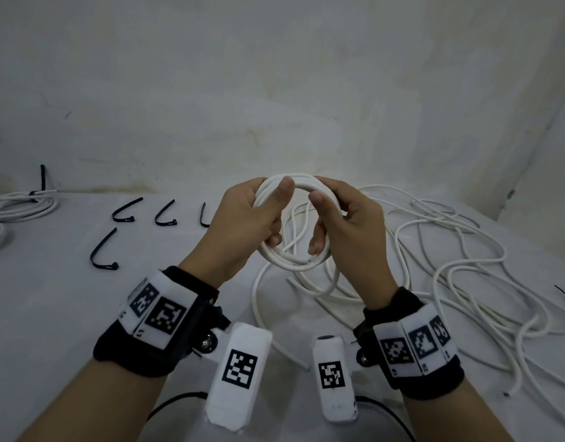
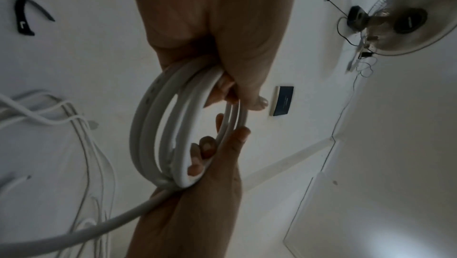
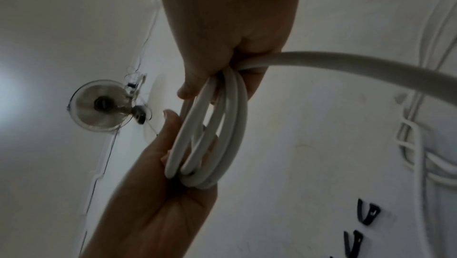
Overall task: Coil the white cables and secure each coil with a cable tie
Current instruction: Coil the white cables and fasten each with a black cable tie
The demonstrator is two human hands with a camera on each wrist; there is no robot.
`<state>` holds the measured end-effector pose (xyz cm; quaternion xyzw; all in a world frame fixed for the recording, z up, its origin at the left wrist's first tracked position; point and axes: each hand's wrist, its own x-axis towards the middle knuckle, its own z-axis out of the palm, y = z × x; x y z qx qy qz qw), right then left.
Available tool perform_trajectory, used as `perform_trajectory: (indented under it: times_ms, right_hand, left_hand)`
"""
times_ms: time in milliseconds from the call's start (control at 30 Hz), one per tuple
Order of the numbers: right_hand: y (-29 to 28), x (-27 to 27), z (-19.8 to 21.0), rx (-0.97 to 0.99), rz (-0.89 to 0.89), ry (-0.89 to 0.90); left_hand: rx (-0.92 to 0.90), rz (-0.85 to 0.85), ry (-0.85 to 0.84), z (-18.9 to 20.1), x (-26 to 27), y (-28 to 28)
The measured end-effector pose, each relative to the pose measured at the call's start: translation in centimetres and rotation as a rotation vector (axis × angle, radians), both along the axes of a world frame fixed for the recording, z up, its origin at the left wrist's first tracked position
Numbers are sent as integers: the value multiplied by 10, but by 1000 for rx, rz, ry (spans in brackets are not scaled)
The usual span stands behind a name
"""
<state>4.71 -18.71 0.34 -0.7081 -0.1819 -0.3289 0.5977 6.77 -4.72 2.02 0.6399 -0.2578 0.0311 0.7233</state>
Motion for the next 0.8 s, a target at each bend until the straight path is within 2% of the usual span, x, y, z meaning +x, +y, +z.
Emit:
perform_trajectory:
  times_ms: [100, 333, 533, 600, 800]
  right_hand:
    - [-1, 0, 1, 80, 100, 120]
    - [0, -2, 3, 356, 514, 446]
    - [-7, -3, 11, 512, 763, 687]
    - [-7, -5, 13, 508, 743, 713]
    - [2, -9, 16, 435, 407, 623]
  left_hand:
    - [-36, -23, 32, -1, -1, -1]
    - [-20, 103, 14, -5, 1, -5]
    - [-11, 128, 12, -7, -1, -9]
    - [0, 131, -7, -8, -2, -11]
    - [94, 107, -43, -6, -1, -7]
